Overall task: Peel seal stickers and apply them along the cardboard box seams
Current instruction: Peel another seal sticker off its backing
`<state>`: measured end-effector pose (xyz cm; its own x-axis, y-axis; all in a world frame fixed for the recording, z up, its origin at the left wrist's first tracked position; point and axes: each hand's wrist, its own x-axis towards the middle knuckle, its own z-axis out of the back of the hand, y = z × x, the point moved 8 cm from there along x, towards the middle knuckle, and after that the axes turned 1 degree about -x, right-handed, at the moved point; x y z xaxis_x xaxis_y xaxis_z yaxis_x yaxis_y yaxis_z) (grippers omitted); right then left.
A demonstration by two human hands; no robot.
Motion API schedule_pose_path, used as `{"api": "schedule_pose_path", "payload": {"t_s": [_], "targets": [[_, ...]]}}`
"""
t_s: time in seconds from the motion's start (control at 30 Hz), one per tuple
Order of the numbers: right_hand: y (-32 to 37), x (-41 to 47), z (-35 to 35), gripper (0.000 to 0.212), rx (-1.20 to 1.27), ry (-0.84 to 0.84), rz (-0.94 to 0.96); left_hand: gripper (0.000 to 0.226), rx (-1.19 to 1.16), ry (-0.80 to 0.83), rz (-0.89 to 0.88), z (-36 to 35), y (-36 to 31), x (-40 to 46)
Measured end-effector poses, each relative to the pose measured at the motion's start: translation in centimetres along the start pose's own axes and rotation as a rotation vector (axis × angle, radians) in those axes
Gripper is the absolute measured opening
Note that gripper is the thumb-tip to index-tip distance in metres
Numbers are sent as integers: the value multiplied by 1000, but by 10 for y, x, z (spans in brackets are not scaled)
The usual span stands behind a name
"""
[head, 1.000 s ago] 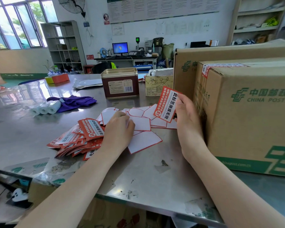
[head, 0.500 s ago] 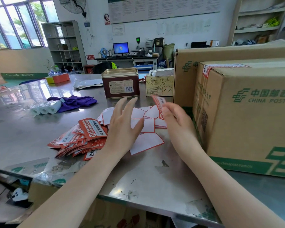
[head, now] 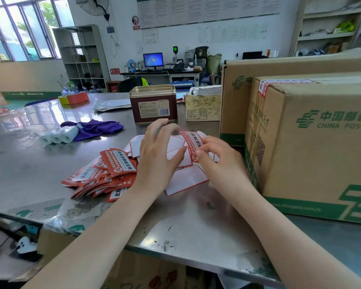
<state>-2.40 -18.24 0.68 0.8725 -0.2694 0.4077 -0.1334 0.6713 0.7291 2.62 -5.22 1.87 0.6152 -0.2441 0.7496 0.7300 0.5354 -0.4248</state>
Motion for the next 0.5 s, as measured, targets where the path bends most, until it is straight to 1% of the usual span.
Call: {"api": "schedule_pose_path", "payload": {"t_s": [0.07, 0.1, 0.2, 0.27, 0.33, 0.4, 0.5], "targets": [[4, -2, -1, 21, -1, 12, 44, 44, 17, 35, -1, -3, -2, -1], [5, -3, -2, 21, 6, 15, 63, 42, 27, 46, 2, -4, -3, -1], [6, -4, -4, 20, 7, 24, 91, 23, 18, 24, 4, -2, -3, -2], [4, -3, -5, 21, 27, 24, 75, 11, 9, -6, -9, 0, -2, -2], [2, -2, -4, 20, 64, 13, 59, 6, 12, -19, -23, -1, -1, -2], [2, -2, -3, 20, 91, 9, 54, 8, 11, -17, -19, -3, -1, -2], [3, -2, -2, 18, 88, -1, 49, 23, -22, -48, -44, -1, -3, -2]]}}
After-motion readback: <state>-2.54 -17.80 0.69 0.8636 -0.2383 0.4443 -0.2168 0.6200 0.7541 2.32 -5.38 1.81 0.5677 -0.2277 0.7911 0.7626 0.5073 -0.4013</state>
